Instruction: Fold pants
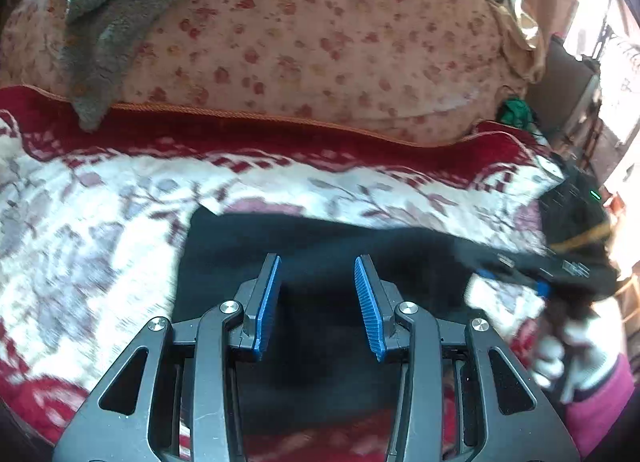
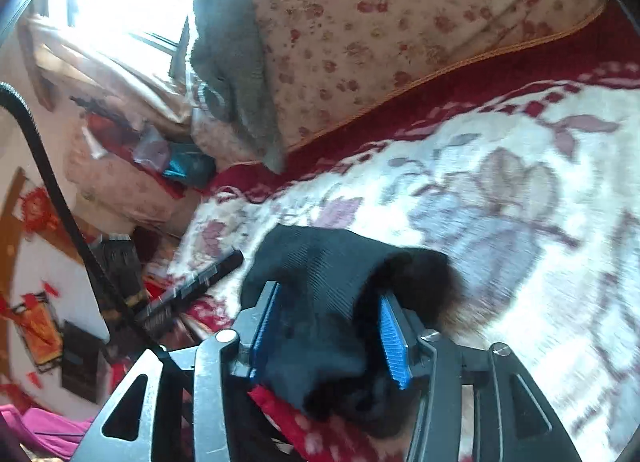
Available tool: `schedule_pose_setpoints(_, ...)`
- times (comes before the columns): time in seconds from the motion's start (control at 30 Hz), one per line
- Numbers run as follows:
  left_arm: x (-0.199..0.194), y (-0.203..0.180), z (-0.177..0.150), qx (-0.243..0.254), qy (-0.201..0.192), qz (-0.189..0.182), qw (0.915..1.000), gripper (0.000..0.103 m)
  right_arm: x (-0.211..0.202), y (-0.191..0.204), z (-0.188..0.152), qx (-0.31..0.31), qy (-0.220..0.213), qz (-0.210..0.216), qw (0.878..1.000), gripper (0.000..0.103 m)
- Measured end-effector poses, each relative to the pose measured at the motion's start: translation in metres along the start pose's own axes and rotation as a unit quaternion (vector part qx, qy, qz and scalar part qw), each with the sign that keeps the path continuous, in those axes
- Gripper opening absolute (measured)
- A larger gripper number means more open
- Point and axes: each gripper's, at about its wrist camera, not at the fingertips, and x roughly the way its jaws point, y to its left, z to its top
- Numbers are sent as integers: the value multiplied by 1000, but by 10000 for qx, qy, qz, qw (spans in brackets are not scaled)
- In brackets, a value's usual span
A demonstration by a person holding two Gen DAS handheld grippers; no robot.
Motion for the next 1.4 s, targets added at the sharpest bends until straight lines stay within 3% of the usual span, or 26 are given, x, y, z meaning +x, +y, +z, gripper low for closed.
schedule_pose_setpoints(0.2,24,-36,-22,81,412,-551,9976,37,9,-2,15,-116,-195,106,9997,11)
schedule_pose_setpoints(0.43,42,-50,-36,4,673,-843,9942,38,3,4,10,-573,-87,-567,9967,8)
schedule_pose_setpoints(0.53,43,-48,-36,13,657,-885,9939,38,4,-10,2,-445,49,-829,9956,8)
schedule_pose_setpoints(0.6,42,-45,-33,-43,676,-893,9937,38,4,-18,-1,-280,14,-736,9969,8)
schedule_pose_setpoints(0.77,24,-37,-29,1,476,-469,9978,38,-10,-3,1,-396,-159,-1119,9928,8)
schedule_pose_setpoints(0.87,12,-26,-23,-68,330,50,9994,38,-21,10,2,-389,-337,-1223,9912,11)
schedule_pose_setpoints(1.1,-3,3,-14,-221,151,940,9952,38,-11,52,-7,-882,-361,-1481,9844,37)
schedule_pose_setpoints(1.4,-10,24,-16,-314,35,1483,9884,38,-3,65,-13,-834,-365,-1465,9850,43)
